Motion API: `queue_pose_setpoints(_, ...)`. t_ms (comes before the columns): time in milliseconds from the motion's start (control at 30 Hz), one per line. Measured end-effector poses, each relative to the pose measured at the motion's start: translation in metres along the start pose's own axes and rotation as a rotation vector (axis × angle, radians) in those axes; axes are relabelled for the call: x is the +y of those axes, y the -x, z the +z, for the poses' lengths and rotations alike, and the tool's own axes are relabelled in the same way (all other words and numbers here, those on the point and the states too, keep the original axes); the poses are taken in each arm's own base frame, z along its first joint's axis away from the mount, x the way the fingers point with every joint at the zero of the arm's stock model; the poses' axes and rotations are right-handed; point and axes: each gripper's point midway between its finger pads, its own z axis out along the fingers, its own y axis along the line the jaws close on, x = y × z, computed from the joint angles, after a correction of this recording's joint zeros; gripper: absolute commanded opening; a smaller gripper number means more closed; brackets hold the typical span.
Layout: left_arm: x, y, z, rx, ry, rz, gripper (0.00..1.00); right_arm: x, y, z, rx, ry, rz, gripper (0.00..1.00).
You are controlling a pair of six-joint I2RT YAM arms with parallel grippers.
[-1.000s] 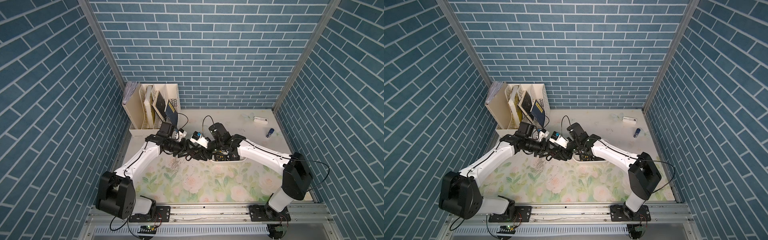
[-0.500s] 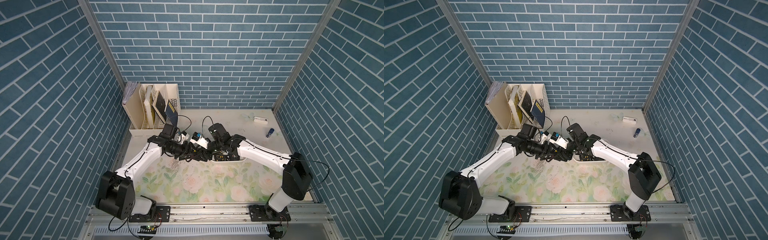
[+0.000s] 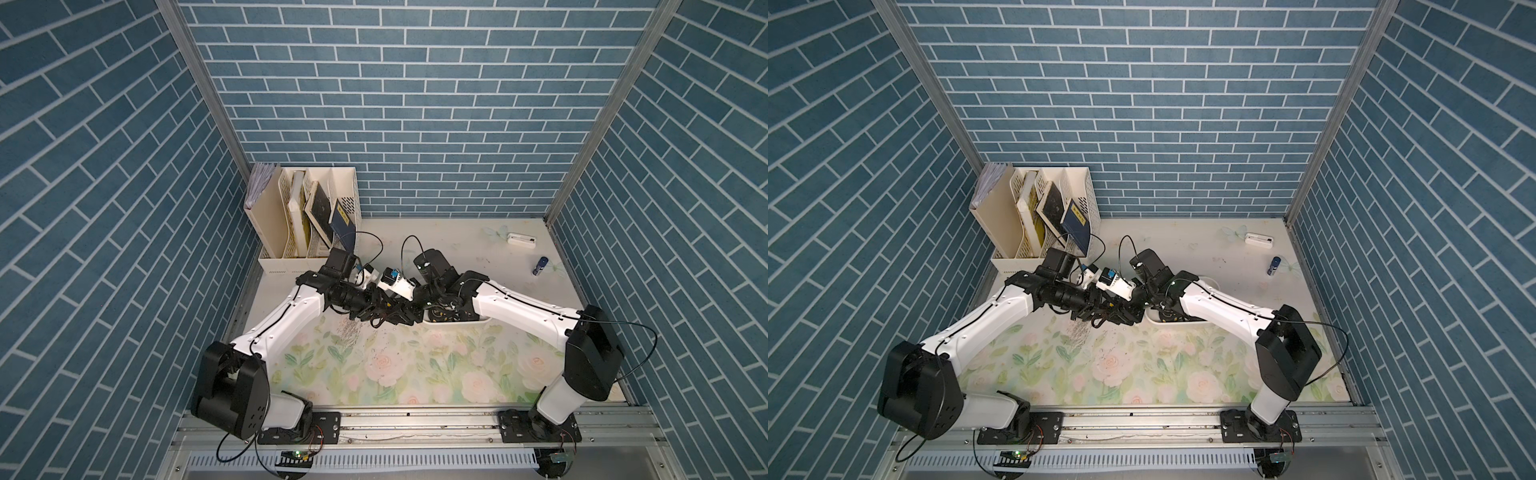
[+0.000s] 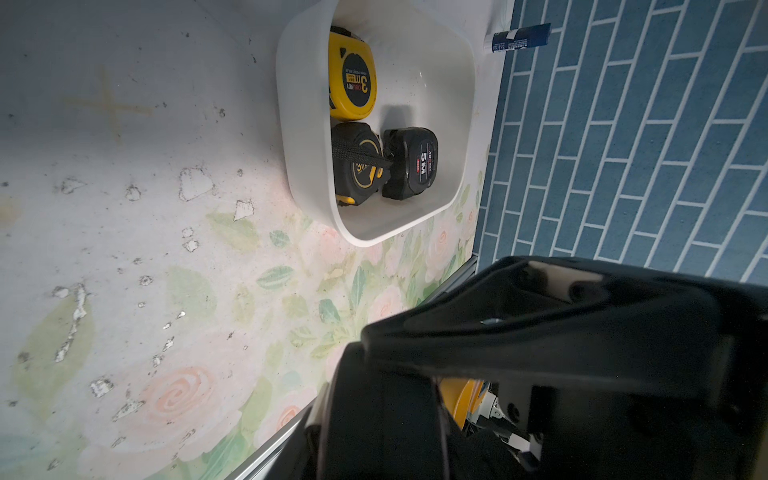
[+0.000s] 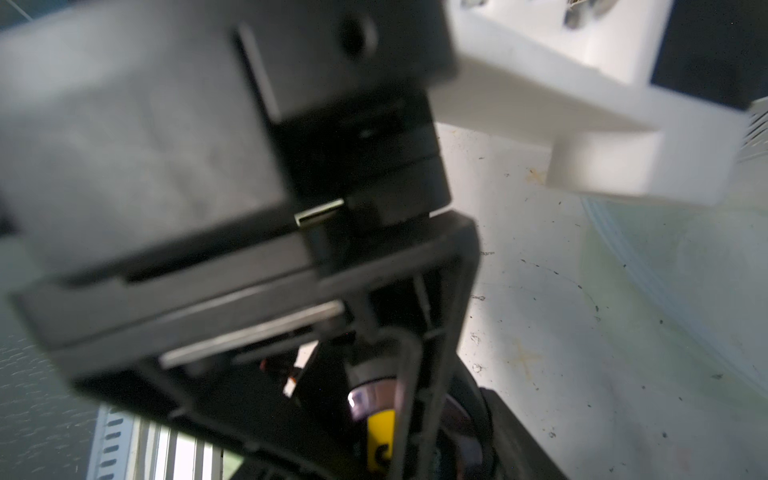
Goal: Take the tape measure out of the storage box
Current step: Pick up the tape measure from the storage box, then place the tape measure at the center of the board.
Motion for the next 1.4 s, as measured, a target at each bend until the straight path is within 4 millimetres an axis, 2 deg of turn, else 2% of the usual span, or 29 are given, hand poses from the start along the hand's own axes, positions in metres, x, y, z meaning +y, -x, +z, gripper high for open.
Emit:
queue_pose_setpoints(233, 0.001, 0.003, 0.0, -0.013, 0.012, 0.006, 0.0, -0.002, 0.0, 0.0, 0.002, -0.014, -0.001, 0.32)
queue_pose_setpoints(267, 0.001, 0.003, 0.0, -0.016, 0.014, 0.008, 0.0, -0.003, 0.0, 0.0, 0.002, -0.017, -0.002, 0.38)
queue_pose_setpoints(333, 0.0, 0.005, -0.001, -0.024, 0.011, 0.015, 0.0, -0.004, 0.001, -0.001, 0.0, -0.029, -0.003, 0.59)
queue_pose_setpoints(433, -0.004, 0.008, -0.001, -0.036, -0.003, 0.035, 0.0, -0.005, 0.003, -0.006, -0.008, -0.056, -0.004, 0.7)
queue_pose_setpoints(667, 0.02, 0.028, -0.007, -0.139, 0.091, 0.009, 0.0, -0.003, 0.02, -0.043, -0.078, -0.129, 0.016, 1.0)
queue_pose_setpoints(767, 0.023, 0.03, -0.008, -0.151, 0.107, 0.011, 0.0, -0.008, 0.022, -0.052, -0.099, -0.163, 0.032, 1.0)
queue_pose_setpoints(900, 0.027, 0.039, -0.007, -0.18, 0.127, 0.017, 0.0, -0.019, 0.008, -0.058, -0.09, -0.216, 0.089, 1.0)
queue_pose_setpoints(1000, 0.039, 0.056, 0.0, -0.216, 0.159, 0.016, 0.0, -0.042, -0.01, -0.07, -0.092, -0.295, 0.177, 1.0)
queue_pose_setpoints(1233, 0.09, 0.099, 0.034, -0.261, 0.28, -0.045, 0.0, -0.11, -0.045, -0.121, -0.156, -0.535, 0.468, 0.99)
queue_pose_setpoints(1300, 0.099, 0.111, 0.041, -0.272, 0.3, -0.048, 0.0, -0.119, -0.051, -0.128, -0.163, -0.568, 0.527, 0.97)
queue_pose_setpoints(1400, 0.104, 0.127, 0.048, -0.292, 0.309, -0.039, 0.0, -0.123, -0.056, -0.125, -0.152, -0.575, 0.582, 0.91)
